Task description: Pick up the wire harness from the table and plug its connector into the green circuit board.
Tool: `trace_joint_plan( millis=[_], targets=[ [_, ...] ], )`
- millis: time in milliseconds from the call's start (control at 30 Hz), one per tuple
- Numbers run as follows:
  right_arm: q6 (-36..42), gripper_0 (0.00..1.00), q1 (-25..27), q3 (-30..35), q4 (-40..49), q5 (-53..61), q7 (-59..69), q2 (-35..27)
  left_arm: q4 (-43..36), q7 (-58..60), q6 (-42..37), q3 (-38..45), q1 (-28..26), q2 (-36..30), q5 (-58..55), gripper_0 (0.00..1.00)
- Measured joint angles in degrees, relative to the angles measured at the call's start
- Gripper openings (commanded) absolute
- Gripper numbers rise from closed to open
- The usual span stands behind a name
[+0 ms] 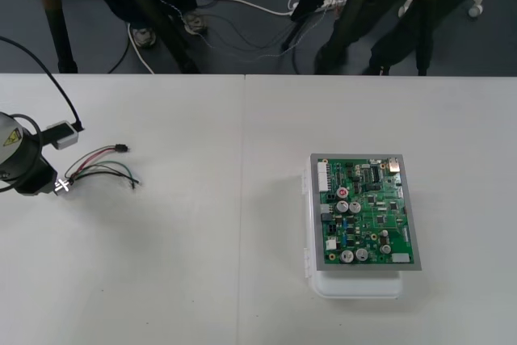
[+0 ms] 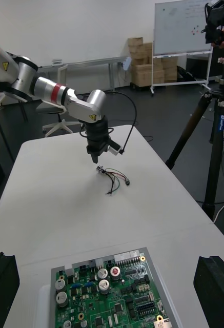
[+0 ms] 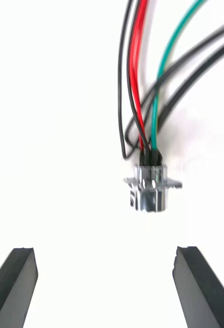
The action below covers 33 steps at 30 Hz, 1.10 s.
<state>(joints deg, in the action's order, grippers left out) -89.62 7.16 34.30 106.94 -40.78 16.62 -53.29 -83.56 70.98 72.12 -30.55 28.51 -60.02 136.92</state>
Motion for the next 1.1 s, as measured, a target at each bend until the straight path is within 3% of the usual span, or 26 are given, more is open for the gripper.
trace_joint_plan(
  millis=[633,1100],
  targets=[
    [-0.01,1.0,-0.01,-0.09,0.78,0.74,-3.38,0.0,6.06,-0.08,0.03,-0.01,2.13,8.46,5.81,0.78],
    [-0.01,1.0,-0.01,-0.87,0.91,0.8,-3.48,-0.01,8.08,-0.15,0.07,-0.19,2.13,10.28,8.58,0.78]
  ],
)
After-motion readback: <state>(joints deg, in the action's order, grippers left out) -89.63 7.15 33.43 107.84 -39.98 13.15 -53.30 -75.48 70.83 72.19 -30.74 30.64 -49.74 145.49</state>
